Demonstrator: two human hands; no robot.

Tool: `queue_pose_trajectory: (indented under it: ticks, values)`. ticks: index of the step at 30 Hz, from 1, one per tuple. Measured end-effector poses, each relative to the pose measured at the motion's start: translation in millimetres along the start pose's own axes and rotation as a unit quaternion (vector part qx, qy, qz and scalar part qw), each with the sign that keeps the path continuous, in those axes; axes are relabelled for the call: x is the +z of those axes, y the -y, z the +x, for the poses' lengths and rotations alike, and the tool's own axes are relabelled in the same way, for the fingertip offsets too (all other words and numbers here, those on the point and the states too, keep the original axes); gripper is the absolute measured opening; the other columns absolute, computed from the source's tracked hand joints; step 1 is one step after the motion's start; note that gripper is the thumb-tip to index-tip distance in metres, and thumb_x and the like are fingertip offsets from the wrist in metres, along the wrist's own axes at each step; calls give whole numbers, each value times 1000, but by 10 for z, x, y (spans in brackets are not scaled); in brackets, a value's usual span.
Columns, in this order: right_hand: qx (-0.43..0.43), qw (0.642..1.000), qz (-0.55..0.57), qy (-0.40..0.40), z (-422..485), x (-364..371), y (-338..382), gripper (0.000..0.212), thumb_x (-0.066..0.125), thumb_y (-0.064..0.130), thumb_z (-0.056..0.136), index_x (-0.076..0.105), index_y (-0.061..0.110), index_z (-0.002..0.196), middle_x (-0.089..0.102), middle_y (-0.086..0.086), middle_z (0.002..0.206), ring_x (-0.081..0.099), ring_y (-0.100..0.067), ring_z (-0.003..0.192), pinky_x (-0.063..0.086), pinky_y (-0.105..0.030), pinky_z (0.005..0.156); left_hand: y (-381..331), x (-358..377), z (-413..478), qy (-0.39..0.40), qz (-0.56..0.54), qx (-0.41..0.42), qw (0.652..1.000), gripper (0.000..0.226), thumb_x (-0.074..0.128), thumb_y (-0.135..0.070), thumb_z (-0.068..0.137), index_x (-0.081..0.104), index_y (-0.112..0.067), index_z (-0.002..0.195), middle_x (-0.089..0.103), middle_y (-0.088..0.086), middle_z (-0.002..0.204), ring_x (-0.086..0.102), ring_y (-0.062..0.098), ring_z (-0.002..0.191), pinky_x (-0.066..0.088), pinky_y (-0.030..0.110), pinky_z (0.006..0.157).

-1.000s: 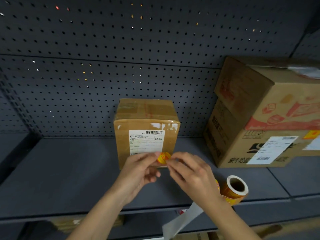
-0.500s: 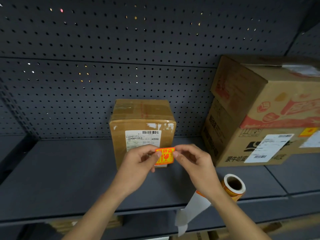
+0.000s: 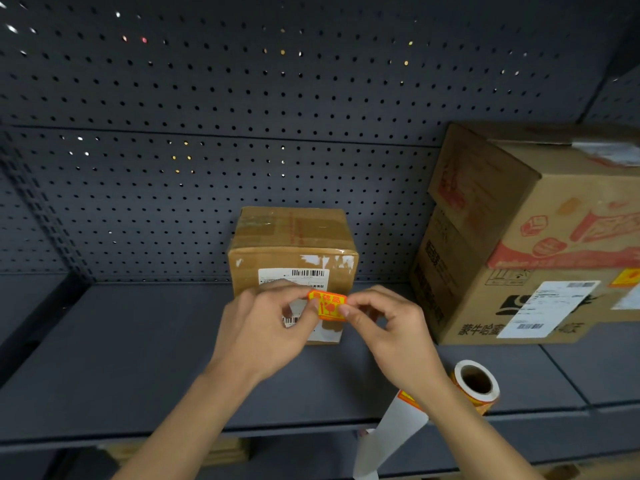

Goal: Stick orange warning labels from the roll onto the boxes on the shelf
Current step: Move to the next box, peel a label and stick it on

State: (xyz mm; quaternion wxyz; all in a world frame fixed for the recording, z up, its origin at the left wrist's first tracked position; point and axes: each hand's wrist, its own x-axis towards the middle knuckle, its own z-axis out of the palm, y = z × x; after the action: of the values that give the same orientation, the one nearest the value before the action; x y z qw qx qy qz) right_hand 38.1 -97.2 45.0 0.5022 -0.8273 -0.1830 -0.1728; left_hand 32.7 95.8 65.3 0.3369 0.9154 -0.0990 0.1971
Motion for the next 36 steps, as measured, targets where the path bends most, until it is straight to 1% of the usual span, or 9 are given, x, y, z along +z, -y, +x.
queue_pose_trajectory:
  ticks: [2,4,8,11,14,17,22,26,36]
  values:
    - [-2,1000,0,0,26,-15,7,11,70,17,91,73,26,87,65,11,83,60,-14,78,47,-23,68,-2,-20,-3,-46,50,30,997,41,47,-56,79,78,-34,96,61,-24,71,63,11,64,46,24,59]
    - [22,1000,19,-3,71,-51,-27,11,70,17,91,72,25,84,65,8,83,61,-14,78,49,-27,70,32,-46,31,-90,73,52,992,43,49,-51,81,79,-25,98,72,-15,83,69,18,70,48,25,60]
    - [69,995,67,6,205,-104,-92,9,68,16,93,74,20,87,67,7,83,60,-8,76,48,-25,72,104,-84,197,-155,102,153,971,38,56,-37,84,75,-13,106,72,-3,108,60,25,108,50,40,86]
    - [78,993,85,14,296,-101,-86,12,67,14,94,72,20,85,65,17,74,56,2,70,44,-14,69,132,-93,348,-128,116,151,973,50,57,-41,82,68,-13,123,60,3,132,41,31,137,30,46,114]
    - [78,994,73,15,365,-91,-101,12,65,15,95,72,21,87,64,23,72,59,2,72,44,-11,69,149,-53,447,-85,133,127,979,58,53,-49,82,64,-17,130,56,3,142,29,31,146,8,48,123]
    - [76,995,63,14,410,-75,-126,12,65,15,95,72,21,89,65,22,73,59,3,73,45,-12,70,143,29,487,-64,139,104,983,58,50,-53,81,66,-22,127,62,-2,135,34,28,145,3,52,124]
    - [79,995,67,15,454,-68,-130,13,62,14,97,70,17,88,63,17,70,55,3,69,44,-13,67,163,102,512,-57,143,89,984,54,50,-55,78,69,-27,120,64,-8,129,51,19,129,16,52,117]
    - [83,995,50,7,468,-50,-161,11,63,17,97,70,19,90,66,8,79,60,-4,76,50,-24,74,185,108,530,-57,145,94,983,53,51,-58,79,68,-30,120,62,-11,127,52,17,124,22,46,109]
    - [84,994,48,-44,454,38,-218,9,66,17,95,71,19,87,71,5,83,67,-13,81,56,-33,78,216,239,584,-120,151,87,977,51,53,-72,78,69,-32,105,62,-12,107,54,20,108,24,42,97]
